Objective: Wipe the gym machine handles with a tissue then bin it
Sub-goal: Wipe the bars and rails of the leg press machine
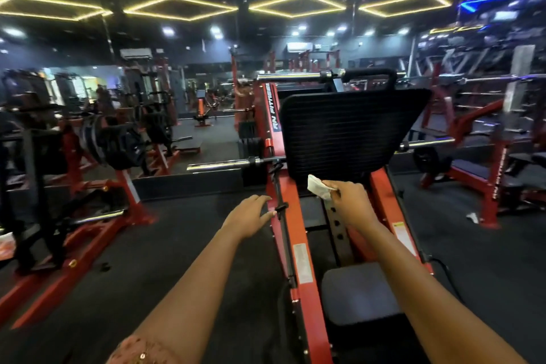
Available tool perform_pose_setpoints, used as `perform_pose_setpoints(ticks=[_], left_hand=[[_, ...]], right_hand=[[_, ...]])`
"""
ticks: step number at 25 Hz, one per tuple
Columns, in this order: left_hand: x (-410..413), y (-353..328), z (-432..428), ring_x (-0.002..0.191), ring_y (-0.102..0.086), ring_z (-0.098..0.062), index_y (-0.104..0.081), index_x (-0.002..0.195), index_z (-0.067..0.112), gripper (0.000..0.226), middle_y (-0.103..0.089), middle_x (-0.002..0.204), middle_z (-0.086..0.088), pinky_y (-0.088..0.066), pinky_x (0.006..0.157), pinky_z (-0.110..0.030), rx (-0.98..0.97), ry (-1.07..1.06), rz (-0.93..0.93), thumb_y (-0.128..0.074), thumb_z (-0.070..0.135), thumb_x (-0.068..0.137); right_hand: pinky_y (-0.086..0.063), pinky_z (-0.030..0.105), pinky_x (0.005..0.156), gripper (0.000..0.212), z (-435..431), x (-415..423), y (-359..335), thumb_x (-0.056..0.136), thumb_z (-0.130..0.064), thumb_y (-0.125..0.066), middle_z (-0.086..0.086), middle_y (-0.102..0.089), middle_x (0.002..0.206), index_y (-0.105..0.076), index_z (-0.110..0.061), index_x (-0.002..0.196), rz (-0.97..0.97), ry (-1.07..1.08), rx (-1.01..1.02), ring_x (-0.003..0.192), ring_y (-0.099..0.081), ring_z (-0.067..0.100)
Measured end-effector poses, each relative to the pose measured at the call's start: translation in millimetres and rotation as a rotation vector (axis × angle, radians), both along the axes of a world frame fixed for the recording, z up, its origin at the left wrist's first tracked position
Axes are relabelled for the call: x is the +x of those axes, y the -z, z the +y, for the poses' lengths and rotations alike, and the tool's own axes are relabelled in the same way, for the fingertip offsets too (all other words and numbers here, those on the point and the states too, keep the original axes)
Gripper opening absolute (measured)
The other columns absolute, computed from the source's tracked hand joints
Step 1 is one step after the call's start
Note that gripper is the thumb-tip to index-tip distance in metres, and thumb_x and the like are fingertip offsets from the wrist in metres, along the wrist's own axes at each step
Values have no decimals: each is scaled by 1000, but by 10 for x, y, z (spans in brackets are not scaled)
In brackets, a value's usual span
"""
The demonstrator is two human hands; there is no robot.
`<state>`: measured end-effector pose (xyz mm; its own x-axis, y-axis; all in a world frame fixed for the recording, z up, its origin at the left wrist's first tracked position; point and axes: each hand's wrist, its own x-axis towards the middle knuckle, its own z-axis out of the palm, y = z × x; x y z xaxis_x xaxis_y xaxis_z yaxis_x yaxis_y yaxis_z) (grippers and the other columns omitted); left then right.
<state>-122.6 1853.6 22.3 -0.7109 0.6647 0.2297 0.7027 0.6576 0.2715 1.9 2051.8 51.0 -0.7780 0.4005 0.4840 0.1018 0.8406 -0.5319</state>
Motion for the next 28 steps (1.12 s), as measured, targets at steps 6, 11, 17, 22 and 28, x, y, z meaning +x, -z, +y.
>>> perform_pose_setpoints(ticks=[6,11,17,22,28], left_hand=[[-1416,-258,687,122,-47,-25,-44,134,15,48,-50,131,-9,-37,103,-36,90,148,47,-50,37,92],[-2566,-667,1336,122,-47,-24,-45,133,14,47,-51,131,-8,-36,104,-35,167,326,102,-52,35,92],[-3347,-1214,2312,120,-49,-24,-47,132,14,44,-53,127,-10,-38,102,-36,350,491,145,-52,33,92],[-3725,-1607,3139,113,-54,-23,-52,127,15,41,-59,120,-9,-42,97,-37,513,480,93,-57,32,90],[-4067,-2127,4401,114,-51,-27,-45,132,12,51,-55,121,-12,-41,96,-36,608,419,-26,-59,35,88]], right_hand=[[-46,33,88,38,474,-1118,-361,87,0,-44,14,-66,113,-61,-12,119,112,187,14,102,-61,30],[-47,33,89,37,905,-1985,-615,86,-1,-46,13,-67,112,-63,-13,116,184,333,-13,103,-62,29],[-44,27,86,37,1621,-2536,-1013,85,-3,-47,13,-66,114,-64,-12,116,303,530,-26,104,-61,28],[-44,31,83,38,2209,-2893,-1210,83,-4,-49,13,-67,110,-65,-17,115,369,556,-20,103,-60,29],[-38,27,71,37,3226,-3338,-1421,83,-5,-49,14,-69,105,-65,-17,115,457,550,-76,97,-62,29]])
